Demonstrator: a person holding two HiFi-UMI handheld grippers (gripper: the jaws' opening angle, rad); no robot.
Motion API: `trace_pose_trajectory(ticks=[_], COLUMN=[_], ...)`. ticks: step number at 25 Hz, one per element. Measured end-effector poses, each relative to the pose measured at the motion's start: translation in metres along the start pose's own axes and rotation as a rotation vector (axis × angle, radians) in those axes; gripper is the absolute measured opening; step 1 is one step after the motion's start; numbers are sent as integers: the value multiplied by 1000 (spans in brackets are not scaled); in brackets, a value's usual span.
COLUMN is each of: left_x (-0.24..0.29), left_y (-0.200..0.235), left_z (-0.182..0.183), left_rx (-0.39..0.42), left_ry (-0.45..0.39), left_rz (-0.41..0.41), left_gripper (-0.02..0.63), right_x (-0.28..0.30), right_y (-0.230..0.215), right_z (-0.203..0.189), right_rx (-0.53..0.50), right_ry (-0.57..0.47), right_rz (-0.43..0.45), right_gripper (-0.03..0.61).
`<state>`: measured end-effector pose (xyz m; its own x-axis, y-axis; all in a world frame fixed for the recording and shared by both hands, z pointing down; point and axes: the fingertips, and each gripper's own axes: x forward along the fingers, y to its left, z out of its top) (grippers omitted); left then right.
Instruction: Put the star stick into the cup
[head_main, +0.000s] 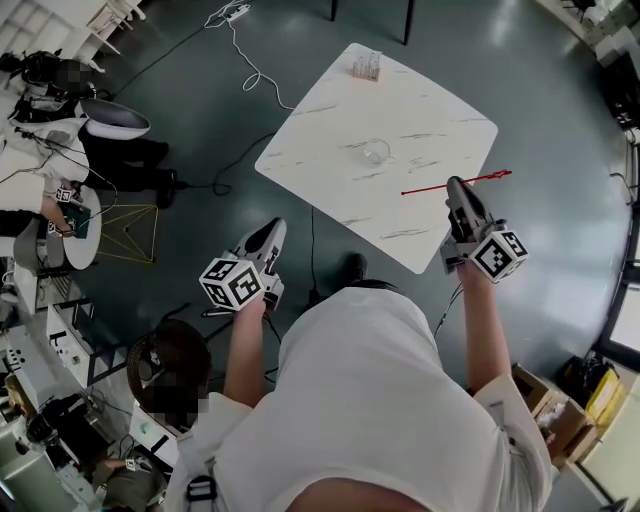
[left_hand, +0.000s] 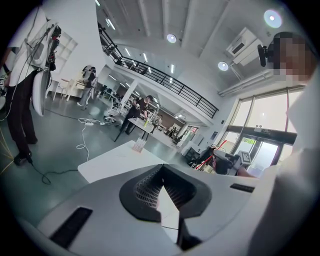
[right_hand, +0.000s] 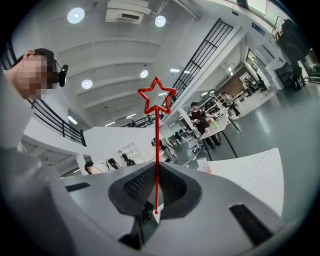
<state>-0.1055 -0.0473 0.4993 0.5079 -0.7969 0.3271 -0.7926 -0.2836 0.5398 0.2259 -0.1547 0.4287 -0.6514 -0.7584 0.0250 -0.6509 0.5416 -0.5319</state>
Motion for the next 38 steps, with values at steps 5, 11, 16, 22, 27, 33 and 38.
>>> trace_pose_trajectory(ticks=[5,11,16,22,27,33,38], left_x=[38,73,91,104,120,133,146], left_y=[-6,-13,-11,-11,-5,13,34], left_z=[5,13,20,26,32,46,57], left_rx=[-10,-9,1,4,8,14,39], left_ry=[16,35,51,70,92,124,163], left_rz=[9,21,31,23,-9,-58,-106], left_gripper=[14,14,14,14,14,14,14], right_x=[20,34,44,48,56,70,87], right_y=[-31,-68,-85,-96,-107,-113,-118], right_z=[4,9,4,2,-5,-20,-31], right_rx=[13,6,-4,2,-3,8,-1], right_ry=[49,64,82,85,89,84,60], right_rz=[-3,-10,-17,-37,-75,-147,-229], right_gripper=[31,31,31,31,31,31,31])
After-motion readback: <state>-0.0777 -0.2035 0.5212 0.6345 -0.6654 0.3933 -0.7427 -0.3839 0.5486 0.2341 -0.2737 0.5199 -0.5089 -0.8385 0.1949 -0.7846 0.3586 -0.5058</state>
